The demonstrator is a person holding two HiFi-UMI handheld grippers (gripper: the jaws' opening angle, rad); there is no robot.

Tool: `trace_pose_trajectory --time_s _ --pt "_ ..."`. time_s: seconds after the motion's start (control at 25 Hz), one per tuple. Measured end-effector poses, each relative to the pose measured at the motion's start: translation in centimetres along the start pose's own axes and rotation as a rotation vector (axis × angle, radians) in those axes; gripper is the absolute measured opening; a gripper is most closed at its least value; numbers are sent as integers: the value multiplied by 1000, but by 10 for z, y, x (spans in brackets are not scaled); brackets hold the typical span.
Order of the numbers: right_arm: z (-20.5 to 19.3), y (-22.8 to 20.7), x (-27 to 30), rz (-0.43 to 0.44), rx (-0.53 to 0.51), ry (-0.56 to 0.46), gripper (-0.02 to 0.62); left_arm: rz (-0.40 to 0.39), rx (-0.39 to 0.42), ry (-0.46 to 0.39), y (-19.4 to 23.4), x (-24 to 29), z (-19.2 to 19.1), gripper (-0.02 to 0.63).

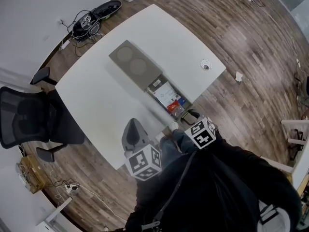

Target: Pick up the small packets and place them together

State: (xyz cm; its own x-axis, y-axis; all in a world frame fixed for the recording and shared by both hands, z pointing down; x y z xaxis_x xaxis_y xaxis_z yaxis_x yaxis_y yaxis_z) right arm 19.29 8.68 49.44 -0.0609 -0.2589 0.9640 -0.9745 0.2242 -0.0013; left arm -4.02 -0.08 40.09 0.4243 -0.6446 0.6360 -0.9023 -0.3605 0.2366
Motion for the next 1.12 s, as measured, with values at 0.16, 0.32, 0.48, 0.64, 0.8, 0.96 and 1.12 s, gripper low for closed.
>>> trace_pose_trajectory --time_s 0.16,0.32,0.48,0.64,0.8,0.96,1.12 --pt "-3 -2 6 14 -8 22 166 11 -10 13 4 4 -2 -2" --pt "-5 -6 9 51 12 -6 169 14 -15 25 4 7 -3 -2" --pt "-9 -17 9 138 76 5 204 15 -9 30 6 10 -1 -2" --pt "-16 -44 -8 126 79 -6 242 12 -17 -18 13 10 4 -2" --pt "-5 -70 -33 133 -30 -31 242 44 -46 -21 22 9 3 -2" --pt "39 -68 -56 146 -385 -106 241 67 -66 -35 21 2 2 -2" --pt "84 -53 -39 216 -701 -56 238 91 -78 -48 24 -7 3 -2"
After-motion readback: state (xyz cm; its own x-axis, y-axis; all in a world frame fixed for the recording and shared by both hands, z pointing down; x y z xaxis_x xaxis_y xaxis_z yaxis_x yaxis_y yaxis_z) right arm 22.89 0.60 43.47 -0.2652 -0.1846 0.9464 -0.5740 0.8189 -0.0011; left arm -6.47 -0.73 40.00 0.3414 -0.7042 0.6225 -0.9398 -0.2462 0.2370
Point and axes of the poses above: the fingertips, and each gripper's own axes: x forward along the fingers, y to its left, z out of its top, the point moved 10 cm from there along -x, backward along the fingers, and after that the axes turned 15 degrees about y, right-handed, at the moved point
